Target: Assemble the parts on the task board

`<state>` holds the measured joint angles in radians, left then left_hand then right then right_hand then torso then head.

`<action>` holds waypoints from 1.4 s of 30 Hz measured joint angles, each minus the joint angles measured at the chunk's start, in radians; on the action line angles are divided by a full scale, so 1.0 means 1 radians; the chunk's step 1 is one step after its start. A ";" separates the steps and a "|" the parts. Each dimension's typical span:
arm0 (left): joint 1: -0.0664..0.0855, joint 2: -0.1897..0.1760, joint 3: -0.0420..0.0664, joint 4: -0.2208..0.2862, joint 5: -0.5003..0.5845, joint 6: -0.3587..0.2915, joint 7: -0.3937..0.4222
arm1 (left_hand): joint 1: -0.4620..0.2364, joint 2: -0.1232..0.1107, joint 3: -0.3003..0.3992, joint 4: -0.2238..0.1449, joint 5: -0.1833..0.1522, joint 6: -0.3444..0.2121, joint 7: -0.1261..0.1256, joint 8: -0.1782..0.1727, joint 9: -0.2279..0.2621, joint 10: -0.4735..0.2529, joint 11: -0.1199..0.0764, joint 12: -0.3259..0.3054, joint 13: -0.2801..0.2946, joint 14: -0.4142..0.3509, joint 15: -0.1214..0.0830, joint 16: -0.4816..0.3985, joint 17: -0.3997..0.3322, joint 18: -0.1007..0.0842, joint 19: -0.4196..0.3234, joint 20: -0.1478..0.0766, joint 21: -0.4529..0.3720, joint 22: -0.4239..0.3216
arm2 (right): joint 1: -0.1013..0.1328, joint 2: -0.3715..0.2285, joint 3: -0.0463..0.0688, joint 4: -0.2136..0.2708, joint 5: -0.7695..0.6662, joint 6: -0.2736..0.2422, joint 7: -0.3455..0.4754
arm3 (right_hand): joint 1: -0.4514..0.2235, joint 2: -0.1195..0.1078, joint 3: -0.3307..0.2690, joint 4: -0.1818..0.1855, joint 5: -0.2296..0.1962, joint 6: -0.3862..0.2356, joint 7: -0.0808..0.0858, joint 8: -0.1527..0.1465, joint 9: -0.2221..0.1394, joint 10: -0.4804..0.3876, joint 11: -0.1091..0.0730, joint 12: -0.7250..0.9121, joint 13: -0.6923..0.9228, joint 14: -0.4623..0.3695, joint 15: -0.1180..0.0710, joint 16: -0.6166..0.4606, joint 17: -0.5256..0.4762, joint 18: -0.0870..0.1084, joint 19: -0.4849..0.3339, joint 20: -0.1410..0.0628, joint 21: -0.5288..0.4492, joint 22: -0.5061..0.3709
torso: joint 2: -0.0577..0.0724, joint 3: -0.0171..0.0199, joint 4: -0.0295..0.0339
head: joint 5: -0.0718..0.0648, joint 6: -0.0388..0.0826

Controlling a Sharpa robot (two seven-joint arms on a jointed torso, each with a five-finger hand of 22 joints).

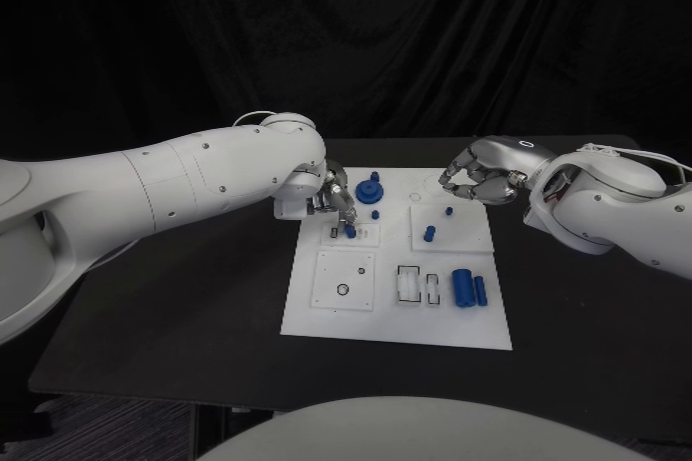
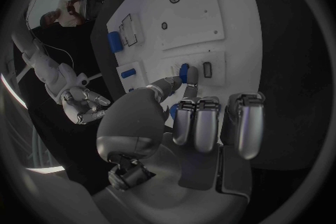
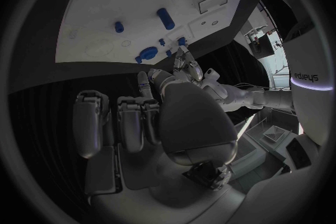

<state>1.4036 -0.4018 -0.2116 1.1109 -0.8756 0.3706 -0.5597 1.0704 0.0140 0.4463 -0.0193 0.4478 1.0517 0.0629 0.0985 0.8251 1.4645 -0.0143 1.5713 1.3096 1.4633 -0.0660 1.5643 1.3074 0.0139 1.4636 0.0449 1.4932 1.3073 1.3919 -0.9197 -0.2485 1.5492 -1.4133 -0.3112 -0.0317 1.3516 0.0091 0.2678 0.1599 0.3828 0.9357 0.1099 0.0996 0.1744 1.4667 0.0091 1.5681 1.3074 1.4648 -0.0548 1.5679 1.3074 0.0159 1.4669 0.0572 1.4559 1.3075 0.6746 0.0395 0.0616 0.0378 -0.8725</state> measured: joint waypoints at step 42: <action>-0.013 0.003 0.001 -0.013 0.001 0.013 -0.017 | -0.115 0.022 -0.151 0.112 -0.224 -0.012 0.012 -0.025 -0.051 0.002 0.009 0.000 0.000 0.004 0.011 0.000 0.000 0.000 0.004 0.011 -0.043 0.000 | -0.003 -0.001 0.000 -0.002 0.000 0.006 -0.002 | 0.000 0.000 0.003 -0.003 0.000 0.000 0.000 0.000 0.000 0.000 0.000 0.000 0.001 0.000 0.000 0.000 0.000 0.000 0.000 0.000 -0.004 0.000 | 0.001 -0.0010 0.0003 | 0.002 0.000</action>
<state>1.3901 -0.3987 -0.2104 1.0975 -0.8745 0.3838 -0.5763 0.9557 0.0359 0.2955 0.0923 0.2239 1.0397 0.0753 0.0735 0.7741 1.4669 -0.0049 1.5713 1.3096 1.4670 -0.0551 1.5643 1.3075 0.0140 1.4673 0.0560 1.4499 1.3073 1.3887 -0.9208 -0.2485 1.5476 -1.4133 -0.3056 -0.0340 1.3516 0.0091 0.2706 0.1571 0.3827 0.9356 0.1099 0.0996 0.1744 1.4667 0.0091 1.5681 1.3079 1.4648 -0.0548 1.5679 1.3074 0.0159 1.4669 0.0571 1.4519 1.3073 0.6752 0.0385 0.0618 0.0395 -0.8725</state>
